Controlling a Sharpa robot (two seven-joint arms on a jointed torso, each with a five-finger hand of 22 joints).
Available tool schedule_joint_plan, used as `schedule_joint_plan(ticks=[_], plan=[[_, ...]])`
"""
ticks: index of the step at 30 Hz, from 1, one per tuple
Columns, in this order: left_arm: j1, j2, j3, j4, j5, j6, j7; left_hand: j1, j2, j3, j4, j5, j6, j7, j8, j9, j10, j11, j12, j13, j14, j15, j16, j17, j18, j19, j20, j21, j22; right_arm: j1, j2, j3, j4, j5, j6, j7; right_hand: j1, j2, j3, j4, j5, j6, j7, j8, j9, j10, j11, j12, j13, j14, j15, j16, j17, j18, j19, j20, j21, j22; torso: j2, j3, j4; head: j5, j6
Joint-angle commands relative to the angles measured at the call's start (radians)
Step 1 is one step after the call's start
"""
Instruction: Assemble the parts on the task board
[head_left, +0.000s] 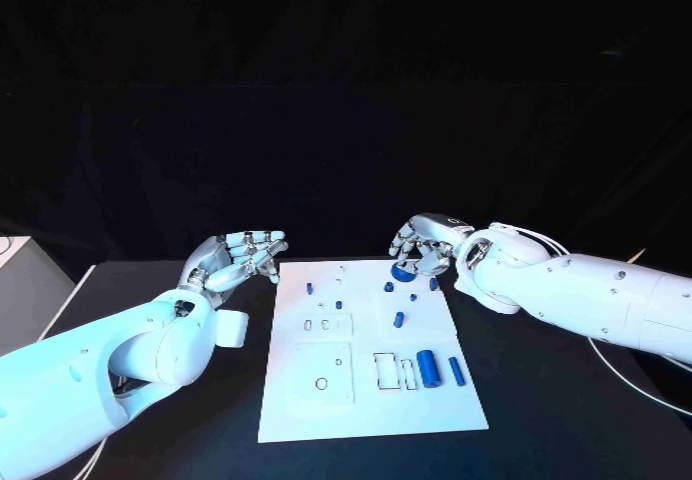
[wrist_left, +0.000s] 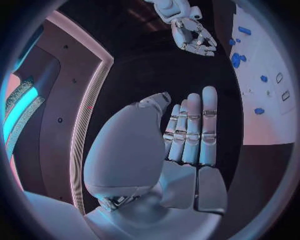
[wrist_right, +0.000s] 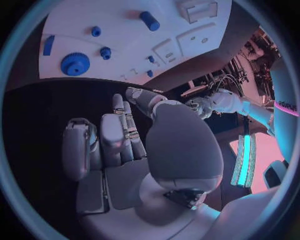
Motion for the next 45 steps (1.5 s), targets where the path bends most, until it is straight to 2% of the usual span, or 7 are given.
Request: schedule_joint_plan(ticks=[1, 6, 11, 22, 28, 35, 45], plan=[[0.000, -0.005, 0.003, 0.018, -0.002, 0.032, -0.002, -0.006, -0.010, 0.008, -0.001, -0.007, 0.006, 0.001, 0.000, 0.002, 0.002, 0.001, -0.002, 0.000, -0.002, 0.000, 0.007, 0.002, 0.014, -0.007, 0.002, 0.011, 0.005, 0.002, 0.006, 0.000, 0.000, -0.132, 0.066, -0.083, 0.001, -0.009, 0.006, 0.002, -0.005, -0.005, -0.002, -0.007, 0.007, -0.003, 0.002, -0.003, -0.001, 0.028, 0.002, 0.038, 0.041, -0.015, 0.012, 0.002, 0.026, 0.034, 0.016, -0.0032, 0.0072, -0.003, 0.003], [0.000, -0.014, 0.005, 0.032, -0.003, 0.033, -0.005, -0.017, -0.017, 0.019, -0.002, -0.007, -0.001, 0.003, -0.001, 0.006, -0.009, 0.003, -0.003, -0.001, 0.003, 0.001, 0.043, 0.015, 0.014, 0.002, 0.003, 0.066, 0.035, 0.001, 0.017, -0.001, -0.001, -0.181, 0.071, -0.114, -0.013, -0.020, 0.003, 0.013, -0.016, -0.011, -0.005, -0.009, 0.018, -0.026, 0.004, -0.006, -0.009, 0.032, 0.004, 0.069, 0.069, -0.014, 0.010, 0.005, 0.034, 0.041, 0.027, -0.0048, 0.0138, -0.009, 0.006], [0.000, -0.019, 0.009, 0.039, -0.005, 0.036, -0.007, -0.021, -0.020, 0.021, -0.004, -0.008, -0.005, 0.003, -0.003, 0.008, -0.028, 0.005, -0.006, -0.003, -0.003, 0.003, 0.053, 0.017, 0.014, -0.004, 0.005, 0.082, 0.044, -0.003, 0.028, -0.002, -0.009, -0.224, 0.066, -0.151, -0.023, -0.034, -0.007, 0.023, -0.046, -0.033, -0.012, -0.020, 0.025, -0.076, 0.007, -0.006, -0.020, 0.028, 0.007, 0.081, 0.075, -0.011, 0.003, 0.009, 0.031, 0.034, 0.034, -0.0037, 0.0180, -0.013, 0.006], [0.000, -0.023, 0.014, 0.052, -0.008, 0.044, -0.011, -0.024, -0.021, 0.021, -0.005, -0.008, -0.009, 0.004, -0.004, 0.009, -0.046, 0.008, -0.007, -0.004, -0.009, 0.006, 0.058, 0.018, 0.014, -0.012, 0.007, 0.092, 0.050, -0.015, 0.052, -0.004, -0.035, -0.252, 0.074, -0.178, -0.016, -0.028, -0.006, 0.025, -0.046, -0.032, -0.014, -0.018, 0.031, -0.094, 0.007, -0.006, -0.021, 0.027, 0.008, 0.088, 0.079, -0.009, -0.002, 0.010, 0.027, 0.027, 0.045, -0.0038, 0.0246, -0.021, 0.008], [0.000, -0.027, 0.015, 0.055, -0.009, 0.044, -0.011, -0.025, -0.020, 0.021, -0.005, -0.008, -0.009, 0.004, -0.004, 0.009, -0.048, 0.008, -0.007, -0.004, -0.010, 0.006, 0.059, 0.017, 0.014, -0.013, 0.008, 0.094, 0.051, -0.021, 0.059, -0.005, -0.050, -0.255, 0.095, -0.183, -0.015, -0.026, -0.007, 0.026, -0.046, -0.029, -0.014, -0.016, 0.034, -0.102, 0.009, -0.006, -0.021, 0.027, 0.008, 0.090, 0.080, -0.009, -0.003, 0.010, 0.025, 0.025, 0.051, -0.0031, 0.0265, -0.021, 0.007], [0.000, -0.030, 0.017, 0.058, -0.010, 0.043, -0.010, -0.026, -0.020, 0.021, -0.006, -0.008, -0.009, 0.005, -0.004, 0.010, -0.052, 0.009, -0.007, -0.004, -0.012, 0.007, 0.059, 0.017, 0.014, -0.015, 0.008, 0.096, 0.052, -0.024, 0.064, -0.006, -0.059, -0.255, 0.112, -0.184, -0.014, -0.026, -0.008, 0.026, -0.047, -0.028, -0.014, -0.015, 0.035, -0.105, 0.009, -0.006, -0.021, 0.027, 0.009, 0.090, 0.080, -0.009, -0.003, 0.011, 0.026, 0.025, 0.056, -0.0036, 0.0247, -0.022, 0.005], [0.000, -0.031, 0.019, 0.057, -0.011, 0.040, -0.009, -0.026, -0.020, 0.021, -0.006, -0.008, -0.009, 0.005, -0.003, 0.010, -0.054, 0.009, -0.007, -0.004, -0.012, 0.007, 0.060, 0.017, 0.014, -0.016, 0.009, 0.096, 0.053, -0.034, 0.078, -0.008, -0.070, -0.250, 0.109, -0.180, -0.013, -0.021, -0.007, 0.028, -0.045, -0.025, -0.011, -0.013, 0.038, -0.105, 0.010, -0.004, -0.020, 0.026, 0.010, 0.091, 0.079, -0.007, -0.006, 0.012, 0.021, 0.018, 0.062, -0.0041, 0.0278, -0.022, 0.004]])
